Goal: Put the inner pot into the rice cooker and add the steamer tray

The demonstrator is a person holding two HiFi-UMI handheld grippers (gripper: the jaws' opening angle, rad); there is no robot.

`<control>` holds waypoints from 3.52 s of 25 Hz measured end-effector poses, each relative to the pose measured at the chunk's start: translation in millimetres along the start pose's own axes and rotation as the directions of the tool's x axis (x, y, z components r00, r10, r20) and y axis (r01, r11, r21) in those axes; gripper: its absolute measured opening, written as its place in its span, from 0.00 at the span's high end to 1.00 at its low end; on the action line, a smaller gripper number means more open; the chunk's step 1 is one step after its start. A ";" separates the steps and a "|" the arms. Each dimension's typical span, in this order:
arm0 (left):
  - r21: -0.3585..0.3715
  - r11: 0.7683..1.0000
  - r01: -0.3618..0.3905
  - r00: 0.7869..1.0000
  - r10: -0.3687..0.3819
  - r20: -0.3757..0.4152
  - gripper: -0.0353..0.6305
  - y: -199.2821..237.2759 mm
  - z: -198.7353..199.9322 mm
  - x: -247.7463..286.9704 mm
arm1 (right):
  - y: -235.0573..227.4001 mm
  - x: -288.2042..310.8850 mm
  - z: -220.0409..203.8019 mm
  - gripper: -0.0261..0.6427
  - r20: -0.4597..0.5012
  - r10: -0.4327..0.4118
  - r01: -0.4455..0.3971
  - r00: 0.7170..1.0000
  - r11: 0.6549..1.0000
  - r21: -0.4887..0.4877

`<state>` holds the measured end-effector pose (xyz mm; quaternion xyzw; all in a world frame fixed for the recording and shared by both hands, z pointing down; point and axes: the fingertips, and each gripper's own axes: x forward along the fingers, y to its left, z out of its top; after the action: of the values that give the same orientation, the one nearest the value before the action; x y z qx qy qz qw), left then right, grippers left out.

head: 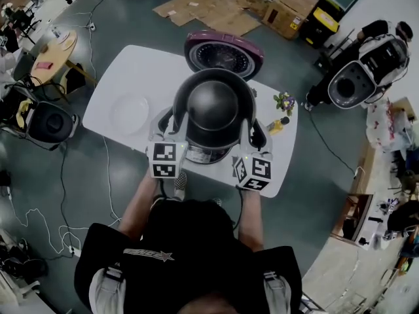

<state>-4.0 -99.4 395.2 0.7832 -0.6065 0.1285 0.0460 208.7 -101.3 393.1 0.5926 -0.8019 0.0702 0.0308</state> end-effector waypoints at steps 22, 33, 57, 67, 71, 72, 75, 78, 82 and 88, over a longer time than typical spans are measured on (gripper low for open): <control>-0.036 0.988 0.150 0.969 -0.154 -0.195 0.73 18.8 -71.1 76.2 | -5.4 50.0 -80.0 0.82 -0.243 -0.105 0.121 0.964 0.991 0.052; -0.069 0.981 0.181 0.931 -0.194 -0.311 0.72 15.3 -104.8 90.9 | -9.5 58.4 -116.9 0.81 -0.371 -0.093 0.136 0.924 0.986 0.092; -0.019 0.968 0.251 0.789 -0.216 -0.575 0.69 12.5 -157.1 115.0 | -14.3 73.7 -173.8 0.81 -0.619 -0.029 0.141 0.785 0.981 0.133; 0.010 0.969 0.249 0.782 -0.195 -0.593 0.69 12.1 -159.0 115.9 | -14.5 73.2 -177.8 0.81 -0.633 -0.023 0.139 0.774 0.981 0.134; 0.004 0.968 0.249 0.783 -0.199 -0.589 0.69 12.0 -159.0 116.6 | -15.5 72.8 -177.7 0.81 -0.631 -0.021 0.139 0.776 0.980 0.139; 0.003 0.968 0.250 0.784 -0.200 -0.588 0.69 12.0 -158.5 116.5 | -15.2 72.7 -177.3 0.80 -0.630 -0.020 0.138 0.776 0.981 0.139; 0.005 0.969 0.249 0.785 -0.198 -0.587 0.69 11.9 -158.3 115.7 | -14.7 71.8 -175.2 0.77 -0.620 -0.025 0.134 0.784 0.982 0.130; 0.033 0.971 0.237 0.797 -0.175 -0.578 0.68 12.9 -157.0 113.9 | -16.8 70.5 -169.8 0.75 -0.595 -0.044 0.135 0.803 0.985 0.109; 0.030 0.975 0.218 0.821 -0.167 -0.545 0.68 13.1 -148.6 108.4 | -17.3 66.3 -159.0 0.75 -0.565 -0.051 0.127 0.824 0.987 0.095; 0.040 0.978 0.206 0.884 -0.168 -0.437 0.68 7.0 -111.8 101.9 | -17.3 60.6 -124.7 0.75 -0.467 -0.048 0.091 0.883 0.993 0.069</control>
<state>-3.5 -171.3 528.5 0.7915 -0.4968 0.3192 0.1576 203.0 -145.0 525.7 0.5876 -0.7455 0.2444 0.1981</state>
